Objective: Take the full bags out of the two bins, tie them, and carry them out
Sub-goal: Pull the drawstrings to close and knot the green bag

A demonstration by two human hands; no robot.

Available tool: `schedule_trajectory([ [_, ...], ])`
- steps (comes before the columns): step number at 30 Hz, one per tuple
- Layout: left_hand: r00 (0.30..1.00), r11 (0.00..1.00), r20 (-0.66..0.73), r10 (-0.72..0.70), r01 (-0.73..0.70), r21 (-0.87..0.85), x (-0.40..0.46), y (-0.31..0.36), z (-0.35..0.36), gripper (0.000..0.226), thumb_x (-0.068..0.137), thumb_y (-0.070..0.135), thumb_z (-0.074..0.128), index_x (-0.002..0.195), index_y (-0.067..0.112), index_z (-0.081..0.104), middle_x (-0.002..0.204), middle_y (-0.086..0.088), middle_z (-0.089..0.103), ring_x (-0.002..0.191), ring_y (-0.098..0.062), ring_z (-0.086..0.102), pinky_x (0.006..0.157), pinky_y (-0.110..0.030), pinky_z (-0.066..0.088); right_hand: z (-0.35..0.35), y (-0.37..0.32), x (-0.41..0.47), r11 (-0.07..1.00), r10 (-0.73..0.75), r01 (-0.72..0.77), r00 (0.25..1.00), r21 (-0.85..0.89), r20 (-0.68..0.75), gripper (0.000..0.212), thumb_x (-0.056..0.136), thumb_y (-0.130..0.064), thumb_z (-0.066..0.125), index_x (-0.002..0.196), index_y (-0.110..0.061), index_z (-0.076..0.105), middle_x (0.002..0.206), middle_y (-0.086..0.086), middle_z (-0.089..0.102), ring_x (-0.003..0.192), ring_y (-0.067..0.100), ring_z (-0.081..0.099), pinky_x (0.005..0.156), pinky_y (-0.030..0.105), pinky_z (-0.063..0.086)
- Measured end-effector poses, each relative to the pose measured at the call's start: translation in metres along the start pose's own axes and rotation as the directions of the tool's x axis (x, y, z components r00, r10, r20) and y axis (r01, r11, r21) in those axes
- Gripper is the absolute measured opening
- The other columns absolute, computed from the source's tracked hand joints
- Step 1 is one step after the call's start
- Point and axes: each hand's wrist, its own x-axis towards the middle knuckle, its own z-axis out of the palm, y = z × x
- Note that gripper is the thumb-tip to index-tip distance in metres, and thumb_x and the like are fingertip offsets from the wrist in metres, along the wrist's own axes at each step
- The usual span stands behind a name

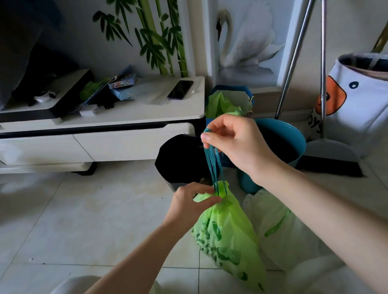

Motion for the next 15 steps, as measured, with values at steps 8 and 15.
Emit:
schedule_trajectory([
  [8,0.997,1.0,0.076,0.028,-0.027,-0.007,0.01,-0.004,0.012,0.007,0.076,0.035,0.075,0.083,0.037,0.075,0.081,0.02,0.07,0.081,0.002,0.062,0.079,-0.028,0.049,0.003,0.006,0.0,1.0,-0.018,0.018,0.999,0.006,0.031,0.007,0.083,-0.006,0.067,0.085,0.0,0.064,0.072,0.009,0.069,0.063,0.005,0.062,0.064,0.015,0.048],
  [15,0.994,0.947,-0.019,-0.111,0.1,-0.304,0.015,0.004,0.0,0.017,0.086,0.019,0.066,0.076,0.015,0.079,0.083,-0.001,0.076,0.079,-0.008,0.067,0.079,-0.022,0.051,-0.019,0.011,0.015,0.997,0.035,-0.032,0.999,0.073,-0.042,0.008,0.087,-0.003,0.061,0.088,-0.007,0.068,0.081,0.006,0.072,0.073,0.011,0.068,0.065,0.023,0.056],
])
